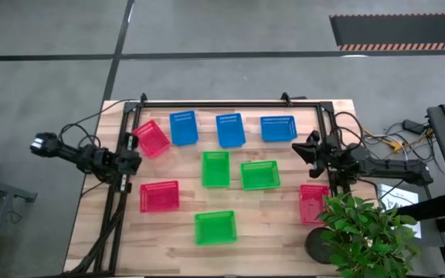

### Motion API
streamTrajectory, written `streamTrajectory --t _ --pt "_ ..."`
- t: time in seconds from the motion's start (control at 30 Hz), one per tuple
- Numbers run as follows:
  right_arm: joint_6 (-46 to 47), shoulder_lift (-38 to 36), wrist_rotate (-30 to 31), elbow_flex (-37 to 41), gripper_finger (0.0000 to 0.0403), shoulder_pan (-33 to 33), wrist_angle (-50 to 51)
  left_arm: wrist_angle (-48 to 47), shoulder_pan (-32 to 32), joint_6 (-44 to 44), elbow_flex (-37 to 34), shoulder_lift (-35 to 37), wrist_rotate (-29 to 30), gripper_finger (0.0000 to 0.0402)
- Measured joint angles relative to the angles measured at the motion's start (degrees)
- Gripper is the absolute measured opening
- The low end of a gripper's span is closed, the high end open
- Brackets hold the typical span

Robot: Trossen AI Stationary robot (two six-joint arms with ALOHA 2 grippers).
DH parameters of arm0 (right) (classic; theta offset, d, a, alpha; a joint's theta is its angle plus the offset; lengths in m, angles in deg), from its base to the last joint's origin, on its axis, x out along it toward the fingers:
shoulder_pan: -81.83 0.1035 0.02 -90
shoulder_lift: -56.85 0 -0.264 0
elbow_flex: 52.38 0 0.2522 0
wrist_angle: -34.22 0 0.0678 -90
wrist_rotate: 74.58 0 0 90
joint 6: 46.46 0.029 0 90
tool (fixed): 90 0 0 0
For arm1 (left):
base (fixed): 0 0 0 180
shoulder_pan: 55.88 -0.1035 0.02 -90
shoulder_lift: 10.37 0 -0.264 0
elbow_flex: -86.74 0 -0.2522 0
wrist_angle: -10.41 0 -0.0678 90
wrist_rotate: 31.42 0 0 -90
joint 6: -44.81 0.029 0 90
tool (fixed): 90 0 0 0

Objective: Stack baskets by color
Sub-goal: Stack the middle blue bin on top of the right blue bin

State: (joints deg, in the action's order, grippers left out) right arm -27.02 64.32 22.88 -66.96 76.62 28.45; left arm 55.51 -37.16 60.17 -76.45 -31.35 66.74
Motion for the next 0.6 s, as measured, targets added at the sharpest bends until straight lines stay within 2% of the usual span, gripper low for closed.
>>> streamTrajectory --t 0.23,0.6 --pt "-5.2 10.8 0.0 -0.6 0.0028 0.9 -13.0 5.8 0.0 -0.1 0.0 -5.8 -0.1 0.0" --pt "-12.3 29.9 0.0 -9.7 0.0028 1.0 -13.9 9.8 0.0 0.0 0.0 -9.3 -0.1 0.0"
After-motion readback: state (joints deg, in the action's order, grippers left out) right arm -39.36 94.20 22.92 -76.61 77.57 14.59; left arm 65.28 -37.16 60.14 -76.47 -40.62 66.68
